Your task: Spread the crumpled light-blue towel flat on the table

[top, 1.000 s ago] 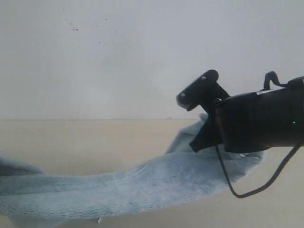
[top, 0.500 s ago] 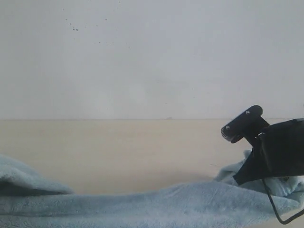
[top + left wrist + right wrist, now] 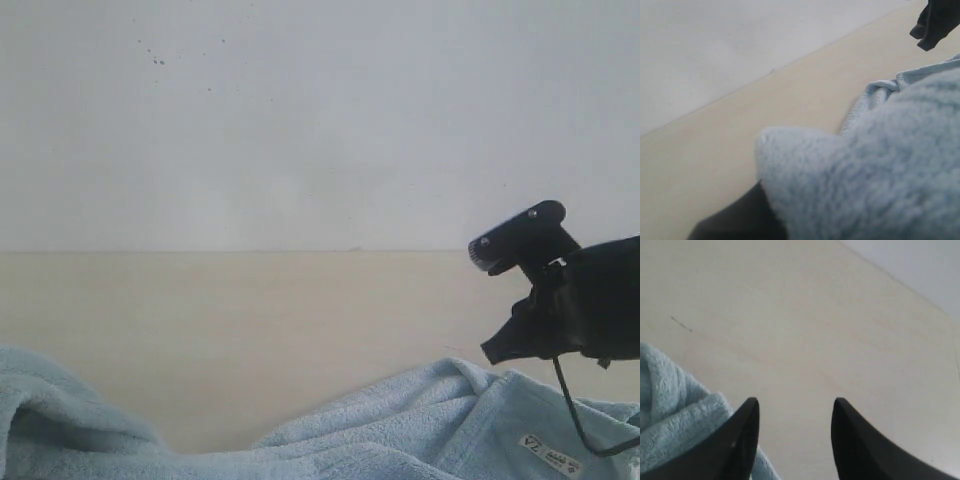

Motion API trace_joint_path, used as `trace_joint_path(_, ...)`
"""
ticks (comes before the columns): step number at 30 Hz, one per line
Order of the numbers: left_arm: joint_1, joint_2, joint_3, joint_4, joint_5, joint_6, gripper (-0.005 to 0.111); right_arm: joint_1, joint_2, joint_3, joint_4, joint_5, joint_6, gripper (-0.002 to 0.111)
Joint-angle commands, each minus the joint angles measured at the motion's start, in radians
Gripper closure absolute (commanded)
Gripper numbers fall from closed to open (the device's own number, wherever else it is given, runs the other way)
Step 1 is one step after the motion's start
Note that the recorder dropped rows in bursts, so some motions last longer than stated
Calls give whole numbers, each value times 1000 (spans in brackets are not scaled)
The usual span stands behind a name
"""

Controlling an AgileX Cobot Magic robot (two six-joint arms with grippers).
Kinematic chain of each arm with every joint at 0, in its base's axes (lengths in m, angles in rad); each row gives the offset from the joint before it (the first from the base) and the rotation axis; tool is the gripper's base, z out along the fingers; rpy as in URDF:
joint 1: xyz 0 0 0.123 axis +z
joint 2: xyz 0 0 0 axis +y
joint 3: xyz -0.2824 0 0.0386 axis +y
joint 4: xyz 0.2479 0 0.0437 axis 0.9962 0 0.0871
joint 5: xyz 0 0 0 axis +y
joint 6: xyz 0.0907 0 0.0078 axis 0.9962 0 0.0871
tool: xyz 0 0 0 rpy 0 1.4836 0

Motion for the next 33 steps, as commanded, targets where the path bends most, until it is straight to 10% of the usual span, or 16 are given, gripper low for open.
trace_joint_path(1,1,2,1,-2,-6,-9,103,-6,-112,5,-9,39,15,64)
trace_joint_path(18,1,2,1,2,-8,-9,103,-13,34,5,-9,-93,-160,64)
trace_joint_path(24,1,2,1,2,-8,-9,103,-121,44,5,-44,-290,41,64)
trace_joint_path(33,1,2,-5,1,-10,-9,103,-275,-5,67,-9,-356,-184,70)
